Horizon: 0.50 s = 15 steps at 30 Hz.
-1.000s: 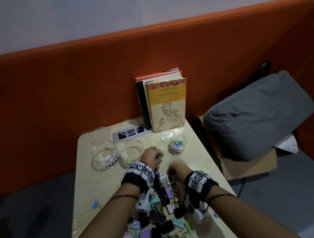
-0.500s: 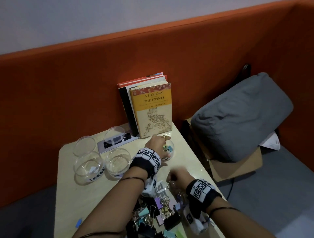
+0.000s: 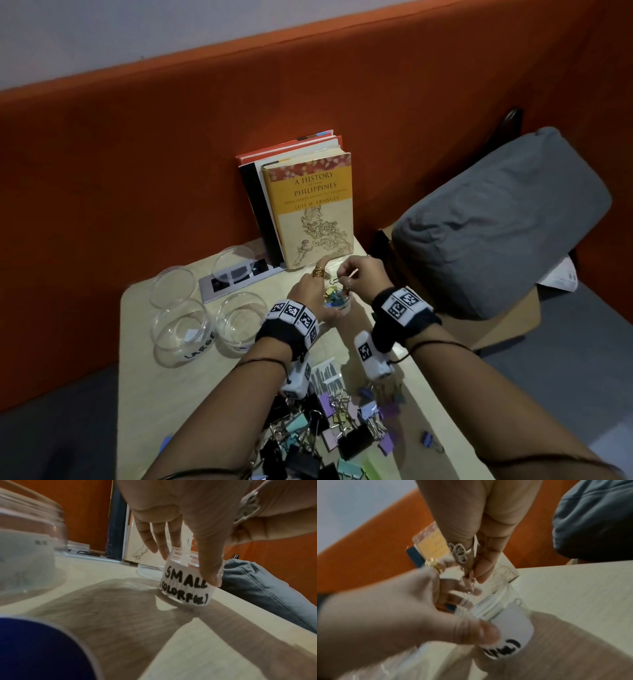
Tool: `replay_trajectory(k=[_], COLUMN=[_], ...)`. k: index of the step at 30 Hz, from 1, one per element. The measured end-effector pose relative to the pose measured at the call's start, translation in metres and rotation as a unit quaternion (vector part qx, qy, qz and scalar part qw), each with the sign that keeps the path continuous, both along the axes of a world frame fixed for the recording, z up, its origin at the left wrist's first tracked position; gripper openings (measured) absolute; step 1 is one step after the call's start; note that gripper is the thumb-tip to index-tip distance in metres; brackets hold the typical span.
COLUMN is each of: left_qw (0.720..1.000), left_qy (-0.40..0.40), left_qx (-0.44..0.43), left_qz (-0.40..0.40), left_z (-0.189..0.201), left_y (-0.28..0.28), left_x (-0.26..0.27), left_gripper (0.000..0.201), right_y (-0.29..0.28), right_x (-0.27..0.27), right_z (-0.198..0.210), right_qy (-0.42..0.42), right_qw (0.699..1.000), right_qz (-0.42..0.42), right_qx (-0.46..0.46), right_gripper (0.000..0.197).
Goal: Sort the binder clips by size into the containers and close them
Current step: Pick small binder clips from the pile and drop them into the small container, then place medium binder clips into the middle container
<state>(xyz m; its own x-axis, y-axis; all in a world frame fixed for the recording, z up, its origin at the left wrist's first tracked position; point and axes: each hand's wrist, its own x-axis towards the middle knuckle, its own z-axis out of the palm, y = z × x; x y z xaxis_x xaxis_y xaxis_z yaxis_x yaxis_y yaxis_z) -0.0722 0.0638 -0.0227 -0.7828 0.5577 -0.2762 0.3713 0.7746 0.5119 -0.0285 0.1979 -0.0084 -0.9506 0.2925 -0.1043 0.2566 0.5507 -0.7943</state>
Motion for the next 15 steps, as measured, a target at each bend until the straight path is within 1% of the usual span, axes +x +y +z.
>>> replay_trajectory(k=[2,3,5,8,11,13,15], left_qw=[1.000,1.000,0.999,0.996,0.993,0.991,0.987], left_qy=[0.005,0.011,0.028,0.066,0.096,0.119,0.144], left_qx=[-0.014,-0.022,-0.037,-0.062,-0.062,-0.056,-0.064], left_qz=[0.005,0.006,0.015,0.019,0.020,0.019,0.006], left_z=[0.000,0.000,-0.001,-0.003,-0.004,-0.003,-0.002], left_y=[-0.003,-0.004,-0.007,-0.015,-0.026,-0.035,-0.046], left_x=[0.001,0.002,0.004,0.009,0.014,0.021,0.032], left_gripper=[0.113,0.113,0.110,0.106,0.103,0.100,0.088], right_y=[-0.008,-0.012,-0.017,-0.024,-0.030,-0.029,-0.028], right_x=[-0.008,-0.009,-0.007,0.005,0.027,0.046,0.069], right_z=[-0.005,-0.007,-0.008,-0.008,-0.009,-0.013,-0.018], right_qy=[-0.023,-0.035,-0.049,-0.019,0.009,-0.011,-0.062], right_qw=[0.998,0.996,0.994,0.995,0.994,0.991,0.983], right_qz=[0.032,0.048,0.074,0.092,0.104,0.126,0.162], right_qx=[0.042,0.061,0.070,0.044,0.016,0.032,0.060], right_gripper=[0.009,0.011,0.020,0.025,0.023,0.020,0.019])
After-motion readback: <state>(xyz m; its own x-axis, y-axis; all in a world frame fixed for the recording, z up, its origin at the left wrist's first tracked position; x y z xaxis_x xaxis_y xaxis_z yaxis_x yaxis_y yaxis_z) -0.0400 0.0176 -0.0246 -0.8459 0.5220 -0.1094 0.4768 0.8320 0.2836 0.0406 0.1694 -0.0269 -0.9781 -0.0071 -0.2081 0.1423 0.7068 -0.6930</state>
